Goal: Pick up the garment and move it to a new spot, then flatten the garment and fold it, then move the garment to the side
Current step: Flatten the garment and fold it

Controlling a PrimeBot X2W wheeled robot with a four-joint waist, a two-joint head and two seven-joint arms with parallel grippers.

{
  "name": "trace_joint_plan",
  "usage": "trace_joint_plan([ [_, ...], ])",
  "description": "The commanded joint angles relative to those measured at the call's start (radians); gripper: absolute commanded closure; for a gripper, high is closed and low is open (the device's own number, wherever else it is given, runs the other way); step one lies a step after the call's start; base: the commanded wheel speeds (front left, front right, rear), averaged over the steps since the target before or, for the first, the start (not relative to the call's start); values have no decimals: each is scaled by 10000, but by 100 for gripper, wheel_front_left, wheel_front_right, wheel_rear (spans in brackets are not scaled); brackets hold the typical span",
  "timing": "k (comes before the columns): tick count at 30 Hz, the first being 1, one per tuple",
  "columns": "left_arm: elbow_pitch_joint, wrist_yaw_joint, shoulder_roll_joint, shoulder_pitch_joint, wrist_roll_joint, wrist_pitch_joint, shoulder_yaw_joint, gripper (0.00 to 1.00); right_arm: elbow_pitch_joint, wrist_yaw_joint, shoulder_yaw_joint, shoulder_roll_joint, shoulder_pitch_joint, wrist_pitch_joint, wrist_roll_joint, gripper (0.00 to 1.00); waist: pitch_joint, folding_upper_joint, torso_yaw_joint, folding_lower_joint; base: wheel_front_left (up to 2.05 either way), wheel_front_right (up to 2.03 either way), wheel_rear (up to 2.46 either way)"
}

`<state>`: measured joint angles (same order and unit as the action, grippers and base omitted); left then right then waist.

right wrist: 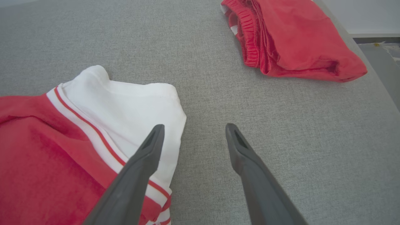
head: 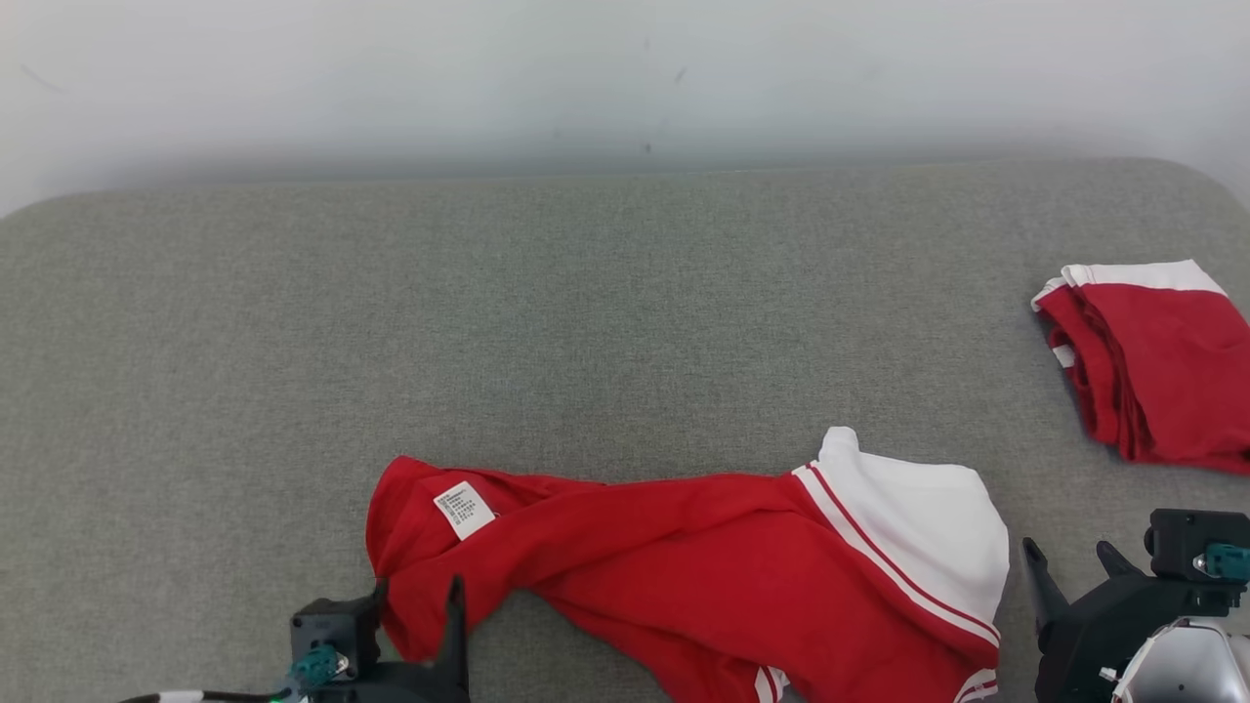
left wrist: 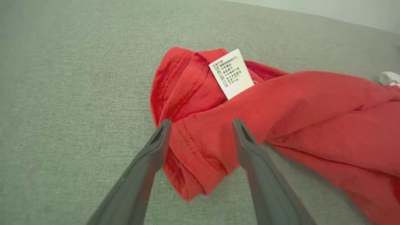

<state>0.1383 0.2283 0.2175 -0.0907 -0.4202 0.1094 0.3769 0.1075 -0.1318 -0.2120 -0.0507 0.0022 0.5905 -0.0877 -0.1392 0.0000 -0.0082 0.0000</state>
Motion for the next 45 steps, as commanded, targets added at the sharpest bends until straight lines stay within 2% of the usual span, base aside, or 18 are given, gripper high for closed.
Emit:
trace_joint_plan([
  [1,15,-63,56,26,-19,59,-2,0,9,27,34,10,7,4,-43,0,-14,0,33,0,0,0,0],
  [12,963,-416,-73,-622,-581,118,-181,0,57,27,161,7,-80,12,-27,0,-100,0,-55,0,0,0,0],
  [16,1273,-490,-115,-794,-924,-77,-449,9,108,27,93,5,-118,23,-41,0,-177,0,-95,0,0,0,0],
  [18,1317,-485,-104,-818,-973,-116,-495,9,116,27,85,7,-131,15,-45,0,-193,0,-96,0,0,0,0],
  [22,1406,-462,-39,-812,-1067,-200,-679,31,143,27,37,7,-162,41,-49,0,-248,0,-71,0,0,0,0],
  [23,1424,-470,-35,-806,-1099,-201,-704,39,146,27,26,7,-173,38,-56,0,-257,0,-64,0,0,0,0],
  [24,1444,-499,-32,-788,-1145,-209,-715,52,150,27,21,7,-183,43,-64,0,-267,0,-54,0,0,0,0],
  [25,1477,-539,-45,-764,-1192,-190,-709,56,150,27,17,7,-188,48,-77,0,-275,0,-44,0,0,0,0],
  [28,1543,-687,-118,-761,-1279,-143,-594,85,144,27,14,7,-181,41,-88,0,-292,0,-11,0,0,0,0],
  [30,1500,-701,-198,-743,-1278,-135,-498,81,130,27,24,7,-182,32,-105,0,-294,0,7,0,0,0,0],
  [31,1483,-724,-215,-739,-1274,-137,-455,71,123,27,35,7,-185,27,-109,0,-294,0,9,0,0,0,0],
  [33,1446,-739,-263,-723,-1294,-130,-405,57,102,27,58,7,-183,17,-80,0,-288,0,10,0,0,0,0],
  [37,1458,-638,-187,-698,-1206,-117,-365,52,66,27,55,7,-204,-6,-66,0,-290,0,2,0,0,0,0],
  [40,1508,-572,-127,-702,-1160,-120,-359,15,37,27,64,7,-218,-7,-73,0,-290,0,-8,0,0,0,0],
  [41,1522,-564,-121,-709,-1160,-113,-352,20,31,27,67,7,-222,-5,-71,0,-290,0,-10,0,0,0,0],
  [42,1533,-560,-119,-717,-1173,-104,-345,49,23,27,74,7,-226,-6,-70,0,-289,0,-13,0,0,0,0],
  [44,1565,-600,-117,-754,-1209,-98,-322,58,9,27,88,7,-232,-14,-81,0,-286,0,-21,0,0,0,0],
  [45,1578,-642,-110,-794,-1202,-122,-299,75,5,27,94,7,-237,-18,-83,0,-283,0,-24,0,0,0,0],
])
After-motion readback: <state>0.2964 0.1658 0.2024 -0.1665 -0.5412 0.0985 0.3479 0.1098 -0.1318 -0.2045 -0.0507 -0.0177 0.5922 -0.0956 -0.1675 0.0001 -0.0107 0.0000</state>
